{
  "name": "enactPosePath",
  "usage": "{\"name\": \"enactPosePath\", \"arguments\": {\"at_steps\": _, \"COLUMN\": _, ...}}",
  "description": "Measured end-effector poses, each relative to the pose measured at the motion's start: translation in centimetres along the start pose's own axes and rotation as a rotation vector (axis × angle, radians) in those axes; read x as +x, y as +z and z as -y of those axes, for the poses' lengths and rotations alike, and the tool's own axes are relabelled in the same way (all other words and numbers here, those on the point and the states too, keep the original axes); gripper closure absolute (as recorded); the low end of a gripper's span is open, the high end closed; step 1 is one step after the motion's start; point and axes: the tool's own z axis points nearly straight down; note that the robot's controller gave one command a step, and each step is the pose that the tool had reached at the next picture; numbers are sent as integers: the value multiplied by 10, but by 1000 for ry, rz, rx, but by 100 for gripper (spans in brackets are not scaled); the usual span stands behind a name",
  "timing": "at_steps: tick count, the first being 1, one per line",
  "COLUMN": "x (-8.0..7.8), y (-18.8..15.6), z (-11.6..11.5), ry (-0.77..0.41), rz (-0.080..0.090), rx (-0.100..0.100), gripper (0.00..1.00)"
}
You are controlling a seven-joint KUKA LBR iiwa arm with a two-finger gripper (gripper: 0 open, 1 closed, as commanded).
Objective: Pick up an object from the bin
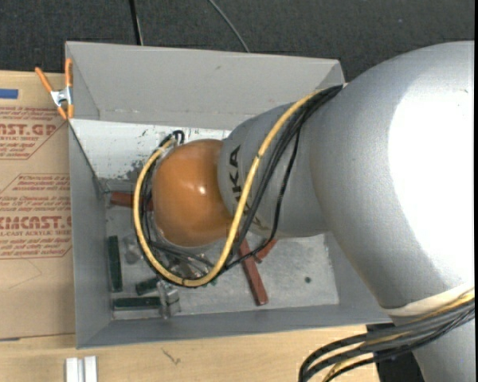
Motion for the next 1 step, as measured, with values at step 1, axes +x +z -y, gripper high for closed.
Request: {"name": "enactPosePath", "arguments": {"at_steps": 1, "x": 14, "y": 26, "z": 44, "ry": 99, "rz": -4, "rx": 0, "gripper": 100}}
